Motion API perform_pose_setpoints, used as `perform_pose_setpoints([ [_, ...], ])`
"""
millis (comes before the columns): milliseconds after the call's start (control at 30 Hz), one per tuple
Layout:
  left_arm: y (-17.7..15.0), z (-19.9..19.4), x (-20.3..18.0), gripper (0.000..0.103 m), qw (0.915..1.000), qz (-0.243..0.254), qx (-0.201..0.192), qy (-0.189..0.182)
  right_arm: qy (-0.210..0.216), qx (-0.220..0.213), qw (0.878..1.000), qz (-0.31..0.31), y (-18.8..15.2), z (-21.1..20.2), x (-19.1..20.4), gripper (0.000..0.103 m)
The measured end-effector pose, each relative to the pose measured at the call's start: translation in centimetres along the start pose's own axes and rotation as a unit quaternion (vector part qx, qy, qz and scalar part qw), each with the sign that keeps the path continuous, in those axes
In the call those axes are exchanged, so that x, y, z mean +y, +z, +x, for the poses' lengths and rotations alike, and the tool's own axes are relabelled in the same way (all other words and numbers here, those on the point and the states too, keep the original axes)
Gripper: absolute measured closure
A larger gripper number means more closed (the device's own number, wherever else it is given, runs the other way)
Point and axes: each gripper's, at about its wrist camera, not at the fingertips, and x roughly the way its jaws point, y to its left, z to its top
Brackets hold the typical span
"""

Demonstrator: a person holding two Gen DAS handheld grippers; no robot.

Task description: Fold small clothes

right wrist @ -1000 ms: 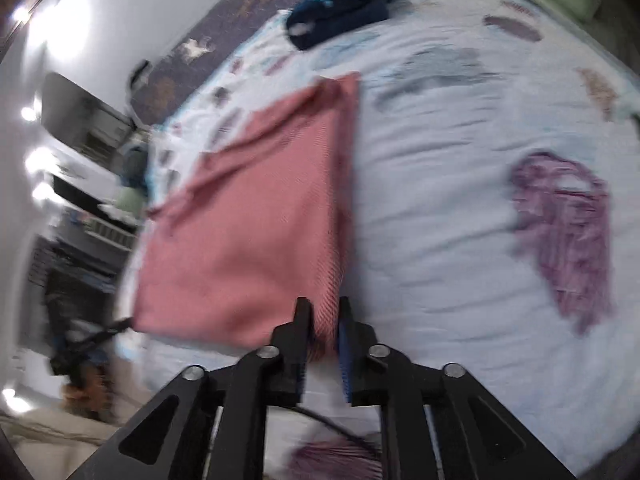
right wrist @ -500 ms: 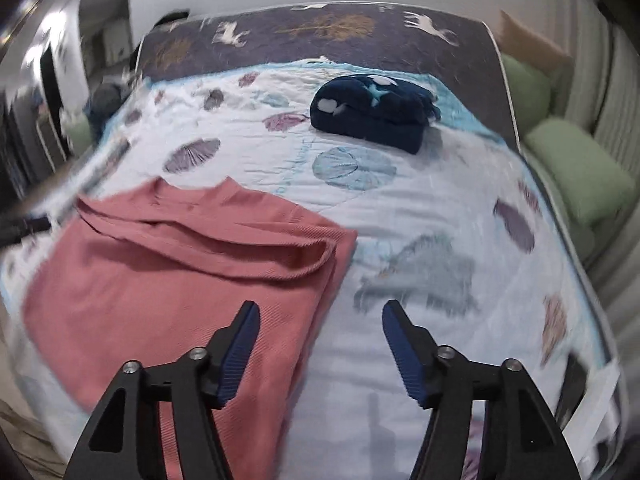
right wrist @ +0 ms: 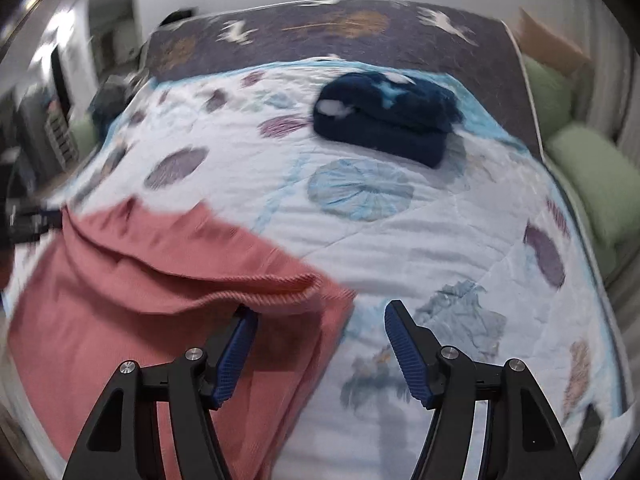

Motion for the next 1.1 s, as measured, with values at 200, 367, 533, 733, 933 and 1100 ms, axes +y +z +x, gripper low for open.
perform_pose_setpoints([
  [200, 0.0, 0.3, 2.7, 0.057, 0.9964, -0.072, 0.004, -0.046, 0.026, 0.021, 0.991, 0.126, 0.2, 1.8, -4.1, 0.036],
  [367, -0.1, 0.5, 1.6, 0.051, 0.9951, -0.043, 0.013, -0.088, 0.071, 0.012, 0.991, 0.113, 0.1, 0.9, -3.9, 0.036],
  [533, -0.1, 2.0, 0.7, 0.057, 0.9933, -0.041, 0.028, -0.104, 0.119, 0.007, 0.987, 0.107, 1.3, 1.3, -3.2, 0.036],
  [733, -0.2, 1.6, 0.4, 0.075, 0.9927, -0.031, 0.016, -0.115, 0.131, 0.022, 0.984, 0.122, 1.7, 2.8, -3.4, 0.036],
  [933, -0.1, 2.6, 0.3, 0.067, 0.9924, -0.034, 0.032, -0.114, 0.146, 0.026, 0.981, 0.128, 1.7, 3.7, -3.4, 0.036],
  [1100, 0.2, 0.1, 0.2, 0.096, 0.9925, -0.033, -0.019, -0.116, 0.143, 0.027, 0.982, 0.117, 2.1, 4.1, -2.6, 0.096],
])
